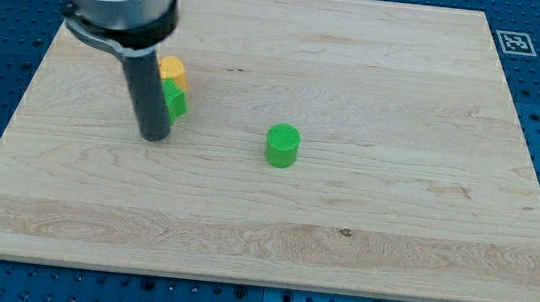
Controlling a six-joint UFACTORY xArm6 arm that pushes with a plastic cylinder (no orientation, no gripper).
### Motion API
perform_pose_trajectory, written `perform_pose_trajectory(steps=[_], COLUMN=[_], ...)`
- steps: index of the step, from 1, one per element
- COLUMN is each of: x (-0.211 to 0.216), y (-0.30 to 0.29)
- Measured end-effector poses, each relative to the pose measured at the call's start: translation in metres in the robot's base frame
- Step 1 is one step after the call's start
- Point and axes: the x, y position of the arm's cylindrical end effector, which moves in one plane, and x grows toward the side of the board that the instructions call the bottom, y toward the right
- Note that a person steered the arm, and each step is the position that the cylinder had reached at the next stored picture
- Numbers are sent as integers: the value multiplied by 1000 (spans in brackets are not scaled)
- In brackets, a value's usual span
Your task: Push the green star to the right
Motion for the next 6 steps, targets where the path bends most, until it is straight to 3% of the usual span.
perform_pose_trajectory(steps=[2,6], x=[-44,-32], y=[-21,-7])
